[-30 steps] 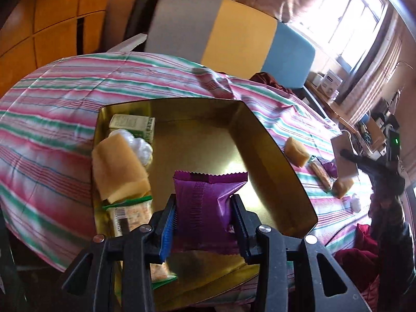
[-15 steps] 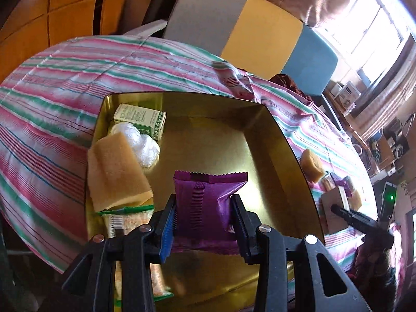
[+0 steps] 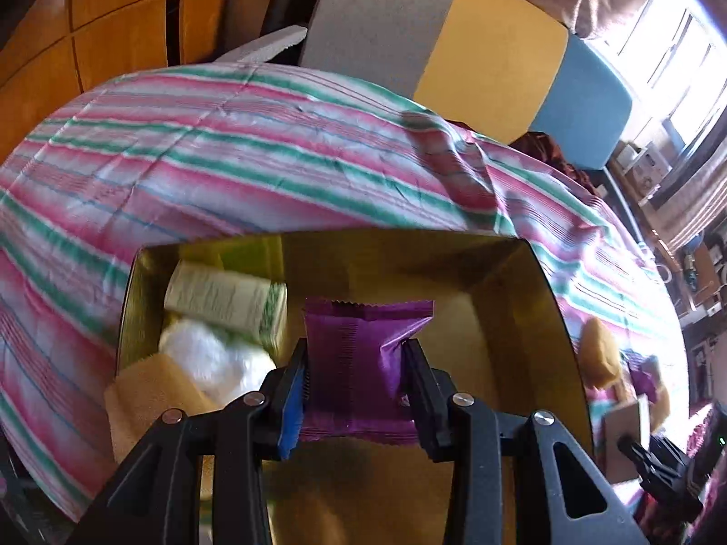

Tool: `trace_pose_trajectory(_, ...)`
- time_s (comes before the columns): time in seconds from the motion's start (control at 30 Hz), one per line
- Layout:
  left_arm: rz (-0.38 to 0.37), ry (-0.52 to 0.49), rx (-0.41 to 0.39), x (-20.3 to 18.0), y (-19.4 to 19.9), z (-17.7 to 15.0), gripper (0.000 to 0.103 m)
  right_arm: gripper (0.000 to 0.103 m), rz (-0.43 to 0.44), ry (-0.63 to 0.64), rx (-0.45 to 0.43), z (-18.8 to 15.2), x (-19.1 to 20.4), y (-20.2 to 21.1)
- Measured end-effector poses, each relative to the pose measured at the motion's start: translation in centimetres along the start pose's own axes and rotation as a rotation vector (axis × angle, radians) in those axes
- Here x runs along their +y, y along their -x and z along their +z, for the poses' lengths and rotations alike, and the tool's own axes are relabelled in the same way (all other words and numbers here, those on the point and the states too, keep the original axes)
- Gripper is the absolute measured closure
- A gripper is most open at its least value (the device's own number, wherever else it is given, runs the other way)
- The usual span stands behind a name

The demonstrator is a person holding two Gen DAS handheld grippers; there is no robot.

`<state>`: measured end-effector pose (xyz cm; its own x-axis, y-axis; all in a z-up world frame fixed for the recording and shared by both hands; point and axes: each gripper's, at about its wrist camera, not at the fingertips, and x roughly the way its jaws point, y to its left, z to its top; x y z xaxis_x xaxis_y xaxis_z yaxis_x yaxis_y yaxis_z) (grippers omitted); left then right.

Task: Organize objects
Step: 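Carry the purple packet into the tray and release it while the right lifts the cream box, then lower the cream box into the gold tray and open the right gripper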

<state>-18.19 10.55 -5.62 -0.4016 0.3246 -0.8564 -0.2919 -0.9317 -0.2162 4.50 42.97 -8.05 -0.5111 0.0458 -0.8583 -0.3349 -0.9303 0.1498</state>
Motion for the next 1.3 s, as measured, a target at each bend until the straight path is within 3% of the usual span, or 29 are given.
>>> trace_pose_trajectory(0.27,0.071,-0.012,0.083,0.0,-4.8,2.4,0.062,0.052,-0.001,0.001,0.000,0.0,0.0,0.0)
trace_pose_trajectory(0.4,0.090,0.012,0.089,0.6,-5.4,1.9,0.053,0.052,0.002,0.001,0.003,0.0,0.1,-0.1)
trace_pose_trajectory(0.5,0.087,-0.003,0.072,0.7,-4.4,1.6,0.046,0.052,0.003,0.001,0.004,0.0,0.1,-0.1)
trace_pose_trajectory(0.63,0.076,-0.036,0.024,0.3,-2.0,0.8,0.046,0.051,0.001,0.005,0.006,0.1,0.2,-0.2)
trace_pose_trajectory(0.83,0.088,-0.121,-0.114,-1.1,3.4,-1.9,0.045,0.051,-0.016,0.001,0.024,-0.1,0.0,-0.7)
trace_pose_trajectory(1.03,0.104,-0.134,-0.206,-1.1,7.0,-4.5,0.044,0.052,-0.021,-0.016,0.010,-0.2,0.0,0.1)
trace_pose_trajectory(1.3,0.110,-0.123,-0.235,-0.2,9.0,-6.9,0.044,0.052,0.080,-0.078,-0.084,0.8,1.9,4.5)
